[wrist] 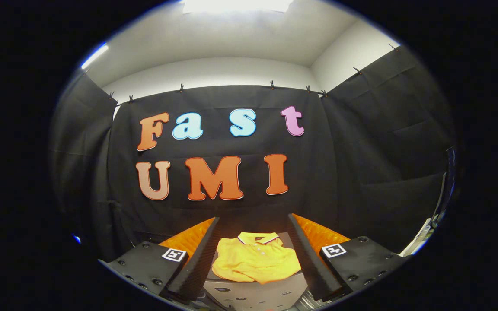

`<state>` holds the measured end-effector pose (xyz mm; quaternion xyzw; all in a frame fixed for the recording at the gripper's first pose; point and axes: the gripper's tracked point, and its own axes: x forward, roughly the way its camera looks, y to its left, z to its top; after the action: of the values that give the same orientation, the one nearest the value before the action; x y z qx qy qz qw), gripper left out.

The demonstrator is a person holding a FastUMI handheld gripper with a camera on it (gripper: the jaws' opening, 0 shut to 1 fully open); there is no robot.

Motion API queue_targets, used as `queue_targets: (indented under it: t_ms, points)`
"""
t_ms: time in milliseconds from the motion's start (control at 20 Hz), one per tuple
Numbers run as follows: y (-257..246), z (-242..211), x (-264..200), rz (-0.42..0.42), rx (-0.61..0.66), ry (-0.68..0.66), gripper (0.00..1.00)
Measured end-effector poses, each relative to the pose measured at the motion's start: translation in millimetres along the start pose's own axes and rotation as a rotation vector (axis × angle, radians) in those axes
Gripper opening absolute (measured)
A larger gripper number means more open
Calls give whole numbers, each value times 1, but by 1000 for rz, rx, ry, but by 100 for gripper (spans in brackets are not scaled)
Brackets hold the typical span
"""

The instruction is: Put the clothes into the washing machine and then close the washing machine lid.

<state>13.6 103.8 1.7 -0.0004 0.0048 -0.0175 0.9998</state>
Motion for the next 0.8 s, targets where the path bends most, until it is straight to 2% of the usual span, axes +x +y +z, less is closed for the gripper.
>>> queue_targets:
  t_ms: [200,350,800]
  points:
    - [15,0,14,13,19,-4,98]
    - [5,-5,41,2,2,13,98]
    - [-10,-31,155,75,10,106,98]
